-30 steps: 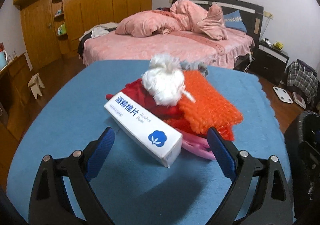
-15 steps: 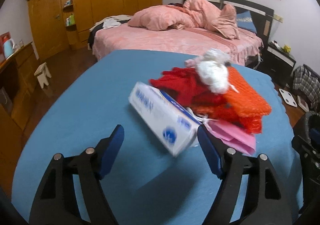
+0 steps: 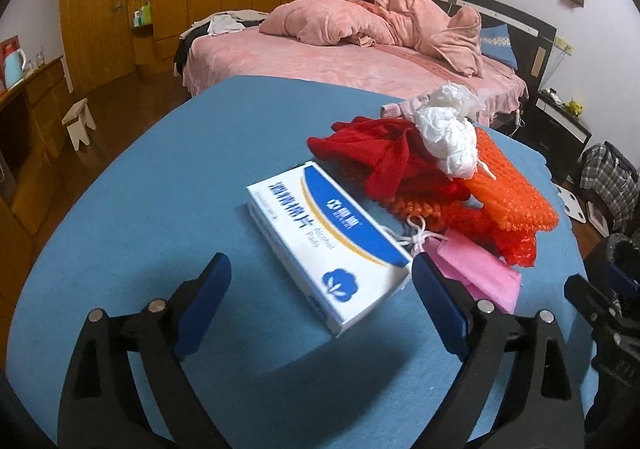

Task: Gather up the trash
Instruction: 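Grasp the white alcohol pad box with the left tool while the right tool reaches the pink mask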

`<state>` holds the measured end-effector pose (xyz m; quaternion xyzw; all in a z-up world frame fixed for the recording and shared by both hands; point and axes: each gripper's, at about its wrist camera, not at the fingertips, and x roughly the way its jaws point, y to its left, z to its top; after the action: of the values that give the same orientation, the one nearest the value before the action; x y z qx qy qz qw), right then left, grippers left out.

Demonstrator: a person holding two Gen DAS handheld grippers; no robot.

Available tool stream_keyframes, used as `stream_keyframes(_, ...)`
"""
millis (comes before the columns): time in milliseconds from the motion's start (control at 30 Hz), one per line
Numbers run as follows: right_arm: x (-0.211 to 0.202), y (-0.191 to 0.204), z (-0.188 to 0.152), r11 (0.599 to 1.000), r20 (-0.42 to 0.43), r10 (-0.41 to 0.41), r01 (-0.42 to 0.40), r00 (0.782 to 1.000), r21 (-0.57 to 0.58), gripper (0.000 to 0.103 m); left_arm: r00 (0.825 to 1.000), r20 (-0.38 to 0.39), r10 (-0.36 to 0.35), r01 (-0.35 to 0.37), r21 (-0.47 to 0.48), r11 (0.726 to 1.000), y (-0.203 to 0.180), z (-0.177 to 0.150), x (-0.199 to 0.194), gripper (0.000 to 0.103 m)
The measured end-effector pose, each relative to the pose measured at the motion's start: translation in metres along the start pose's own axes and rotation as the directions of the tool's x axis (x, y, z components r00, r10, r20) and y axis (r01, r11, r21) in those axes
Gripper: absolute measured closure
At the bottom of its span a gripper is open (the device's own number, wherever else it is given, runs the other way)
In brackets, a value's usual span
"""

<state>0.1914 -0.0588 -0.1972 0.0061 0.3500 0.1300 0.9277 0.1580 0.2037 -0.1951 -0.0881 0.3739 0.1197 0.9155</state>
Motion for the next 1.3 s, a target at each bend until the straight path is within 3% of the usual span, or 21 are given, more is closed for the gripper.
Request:
stream_keyframes(267,0.002,-0.001,-0.001,1.000,-0.008,-0.003,0.003,1.000,0.001,0.006,0.997,-0.064,0.031,-0.031,0.003,1.000,-0.010,0.002,0.022,0.013)
stream_keyframes(633,0.004,0.006,-0.002,1.000,-0.010,0.008,-0.008,1.000,-0.011,0.006,0.991,-0.086,0.098,-0.100,-0.018,0.995,0.033,-0.015,0.001,0.013)
stream_keyframes(833,0.006,0.011,-0.002,1.000,-0.015,0.008,-0.008,1.000,-0.012,0.006,0.995,-0.068,0.072,-0.074,-0.023,0.997,0.035,-0.003,0.002,0.013)
stream_keyframes(1000,0.004,0.010,-0.001,1.000,-0.011,0.007,-0.007,1.000,-0.015,0.006,0.989,-0.131,0.064,-0.064,0.003,0.998,0.033,0.005,0.032,0.014)
stream_keyframes(1067,0.004,0.011,-0.001,1.000,-0.012,0.009,-0.009,1.000,-0.013,0.006,0.989,-0.141,0.055,-0.055,0.003,0.998,0.034,0.003,0.035,0.023)
stream_keyframes(1133,0.005,0.012,0.000,1.000,-0.015,0.016,-0.016,1.000,-0.008,0.006,0.992,-0.122,0.029,-0.028,0.008,1.000,0.032,0.002,0.032,0.042)
stream_keyframes(1167,0.005,0.014,0.001,1.000,-0.017,0.024,-0.024,1.000,-0.004,0.006,0.993,-0.116,0.019,-0.018,0.013,1.000,0.031,0.001,0.031,0.046)
stream_keyframes(1300,0.009,0.030,0.002,0.998,-0.024,0.052,-0.053,0.998,-0.026,0.007,0.995,-0.096,-0.002,0.004,0.015,1.000,0.030,-0.001,0.026,0.048)
